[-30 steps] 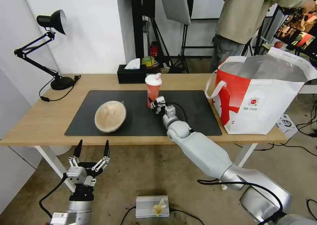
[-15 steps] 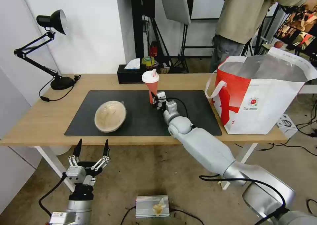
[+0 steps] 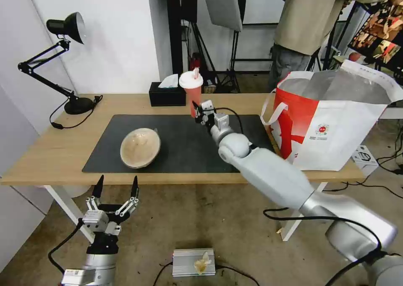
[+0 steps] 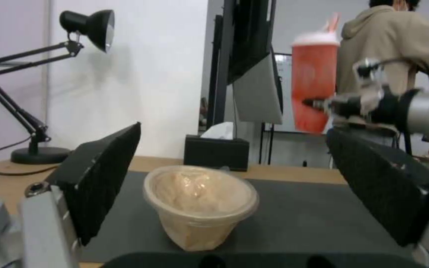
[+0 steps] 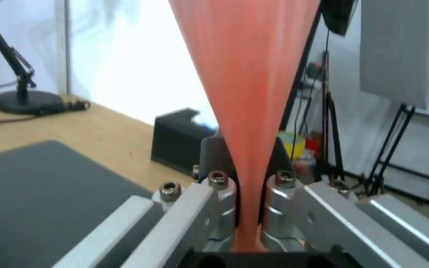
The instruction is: Pick up the trash from the table and place it into the takeout bag.
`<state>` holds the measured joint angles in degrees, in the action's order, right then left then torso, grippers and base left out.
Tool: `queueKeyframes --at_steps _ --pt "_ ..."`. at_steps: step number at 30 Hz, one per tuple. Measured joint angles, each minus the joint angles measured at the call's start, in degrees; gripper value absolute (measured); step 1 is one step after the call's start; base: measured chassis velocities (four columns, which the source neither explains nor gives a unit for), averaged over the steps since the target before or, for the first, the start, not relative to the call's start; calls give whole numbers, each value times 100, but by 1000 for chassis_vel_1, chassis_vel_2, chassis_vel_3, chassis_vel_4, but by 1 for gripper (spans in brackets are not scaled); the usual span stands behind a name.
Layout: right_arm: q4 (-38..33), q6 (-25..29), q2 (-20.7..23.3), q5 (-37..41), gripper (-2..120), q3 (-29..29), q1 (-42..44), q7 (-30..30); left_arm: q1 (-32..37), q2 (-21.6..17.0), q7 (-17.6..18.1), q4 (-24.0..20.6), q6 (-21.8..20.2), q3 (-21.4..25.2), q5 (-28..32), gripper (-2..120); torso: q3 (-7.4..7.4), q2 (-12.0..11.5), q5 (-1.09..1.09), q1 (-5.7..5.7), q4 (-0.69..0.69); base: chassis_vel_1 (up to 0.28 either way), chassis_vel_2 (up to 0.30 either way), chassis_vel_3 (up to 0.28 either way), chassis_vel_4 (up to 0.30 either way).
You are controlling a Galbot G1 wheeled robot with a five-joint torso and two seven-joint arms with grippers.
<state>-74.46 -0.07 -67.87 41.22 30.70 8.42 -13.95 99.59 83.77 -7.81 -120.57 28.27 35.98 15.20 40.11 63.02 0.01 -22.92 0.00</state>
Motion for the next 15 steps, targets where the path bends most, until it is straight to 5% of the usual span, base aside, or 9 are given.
queueKeyframes --at_steps 15 --pt "-1317 -264 1744 933 1 1028 -1886 813 -71 -117 -130 -58 18 -34 19 100 -1 0 0 0 -1 0 0 0 0"
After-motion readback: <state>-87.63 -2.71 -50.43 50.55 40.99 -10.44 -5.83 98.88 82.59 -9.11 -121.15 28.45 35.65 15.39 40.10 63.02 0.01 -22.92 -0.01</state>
